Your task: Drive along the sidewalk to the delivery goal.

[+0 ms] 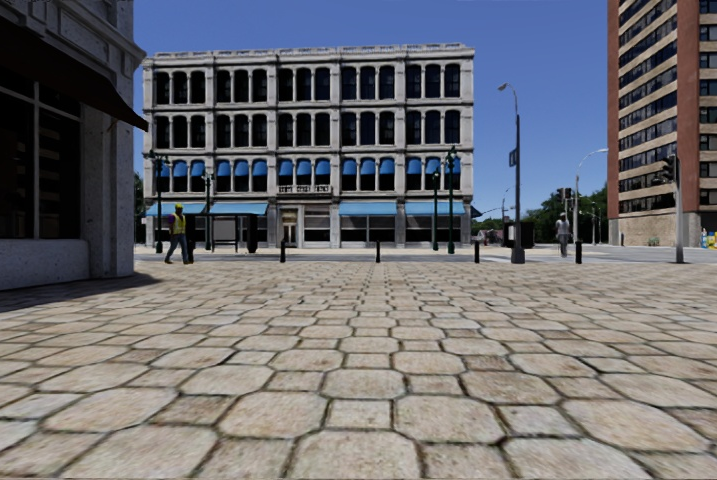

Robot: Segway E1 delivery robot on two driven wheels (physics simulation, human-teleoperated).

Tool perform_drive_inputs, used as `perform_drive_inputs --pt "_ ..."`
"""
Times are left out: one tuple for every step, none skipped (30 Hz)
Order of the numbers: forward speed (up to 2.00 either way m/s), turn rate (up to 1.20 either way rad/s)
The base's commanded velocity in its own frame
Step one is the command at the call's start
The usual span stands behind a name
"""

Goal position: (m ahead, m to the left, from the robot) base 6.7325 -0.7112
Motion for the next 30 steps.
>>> perform_drive_inputs --pt "2.00 0.00" --pt "2.00 0.00" --pt "2.00 0.00" --pt "2.00 -0.02" --pt "2.00 -0.30" --pt "2.00 -0.45" --pt "2.00 -0.45" --pt "2.00 -0.49" --pt "2.00 -0.50" --pt "2.00 -0.50" --pt "2.00 -0.50" --pt "2.00 -0.50" --pt "2.00 -0.50" --pt "2.00 -0.50" --pt "2.00 -0.50" --pt "2.00 -0.40" --pt "2.00 -0.12" --pt "2.00 0.00" --pt "2.00 0.00" --pt "2.00 0.00" --pt "2.00 0.00" --pt "2.00 0.00" --pt "2.00 0.00" --pt "2.00 0.00" --pt "2.00 0.00" --pt "2.00 0.00" --pt "2.00 0.00" --pt "2.00 0.00" --pt "2.00 0.00" --pt "2.00 0.00"
